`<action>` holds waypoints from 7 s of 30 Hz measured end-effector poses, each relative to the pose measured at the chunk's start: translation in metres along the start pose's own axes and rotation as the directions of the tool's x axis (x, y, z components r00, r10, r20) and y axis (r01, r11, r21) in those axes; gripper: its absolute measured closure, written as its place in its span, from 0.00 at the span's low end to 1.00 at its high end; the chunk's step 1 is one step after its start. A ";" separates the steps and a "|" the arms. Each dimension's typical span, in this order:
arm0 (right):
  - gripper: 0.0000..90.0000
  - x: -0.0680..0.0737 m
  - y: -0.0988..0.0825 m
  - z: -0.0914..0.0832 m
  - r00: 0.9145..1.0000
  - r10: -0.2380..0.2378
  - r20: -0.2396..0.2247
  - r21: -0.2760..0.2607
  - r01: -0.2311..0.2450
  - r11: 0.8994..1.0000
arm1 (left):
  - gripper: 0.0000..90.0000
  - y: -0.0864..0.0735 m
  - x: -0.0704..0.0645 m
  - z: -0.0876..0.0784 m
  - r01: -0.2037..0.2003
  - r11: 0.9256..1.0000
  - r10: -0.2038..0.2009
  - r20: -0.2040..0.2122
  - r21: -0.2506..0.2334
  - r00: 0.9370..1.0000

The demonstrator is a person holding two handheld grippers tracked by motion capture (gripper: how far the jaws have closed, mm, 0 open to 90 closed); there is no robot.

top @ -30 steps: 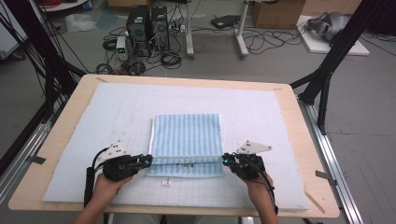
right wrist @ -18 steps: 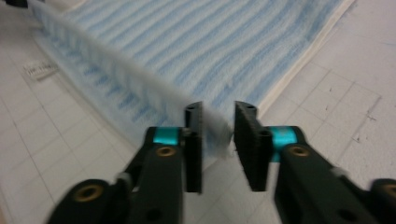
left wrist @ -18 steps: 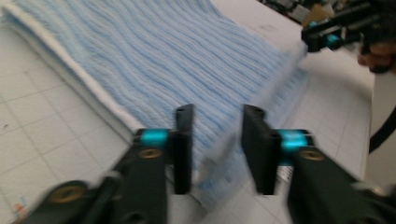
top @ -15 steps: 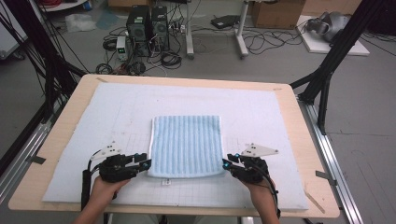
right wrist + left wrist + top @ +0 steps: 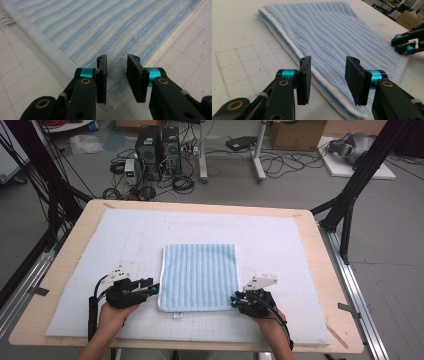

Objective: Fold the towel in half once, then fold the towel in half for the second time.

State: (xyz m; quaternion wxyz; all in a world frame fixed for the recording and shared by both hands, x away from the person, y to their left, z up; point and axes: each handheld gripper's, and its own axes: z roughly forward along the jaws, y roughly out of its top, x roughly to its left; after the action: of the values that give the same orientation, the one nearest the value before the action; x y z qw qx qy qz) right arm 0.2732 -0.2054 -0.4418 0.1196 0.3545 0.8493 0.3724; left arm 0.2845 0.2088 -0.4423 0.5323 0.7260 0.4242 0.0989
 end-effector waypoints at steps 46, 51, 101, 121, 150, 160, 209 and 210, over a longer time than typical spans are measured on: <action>0.63 -0.045 0.029 0.012 0.998 0.063 0.020 -0.113 -0.061 0.992 | 0.76 0.058 0.066 0.092 0.036 0.998 -0.026 -0.190 0.054 0.982; 0.66 -0.049 0.038 0.016 0.995 0.070 0.069 -0.148 -0.059 0.987 | 0.77 0.060 0.068 0.089 -0.040 0.999 0.045 -0.211 0.031 0.976; 0.25 -0.085 0.036 -0.004 0.970 0.169 0.178 -0.215 -0.129 0.968 | 0.19 0.058 0.071 0.042 -0.069 0.990 0.059 -0.076 -0.127 0.995; 0.13 -0.081 0.029 -0.016 0.959 0.134 0.249 -0.279 -0.061 0.958 | 0.20 0.053 0.065 0.034 -0.073 0.987 0.067 -0.045 -0.144 0.997; 0.13 -0.077 0.029 -0.009 0.971 0.107 0.212 -0.240 -0.055 0.969 | 0.22 0.056 0.071 0.045 -0.095 0.993 0.088 -0.103 -0.067 0.991; 0.13 -0.078 0.029 -0.007 0.972 0.130 0.195 -0.242 -0.081 0.967 | 0.36 0.068 0.087 0.085 -0.124 0.991 0.129 -0.163 0.044 0.978; 0.20 -0.098 0.057 0.034 0.984 0.155 0.082 -0.164 -0.140 0.976 | 0.94 0.080 0.080 0.127 -0.161 0.971 0.177 -0.077 0.178 0.981; 0.20 -0.099 0.059 0.036 0.985 0.150 0.086 -0.158 -0.135 0.978 | 0.94 0.080 0.079 0.127 -0.161 0.971 0.177 -0.079 0.178 0.981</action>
State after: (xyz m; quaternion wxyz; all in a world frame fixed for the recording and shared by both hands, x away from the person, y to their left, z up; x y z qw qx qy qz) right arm 0.3920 -0.2261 -0.4306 0.1605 0.4223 0.7840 0.4258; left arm 0.4499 0.1728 -0.4511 0.4372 0.7969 0.3922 0.1416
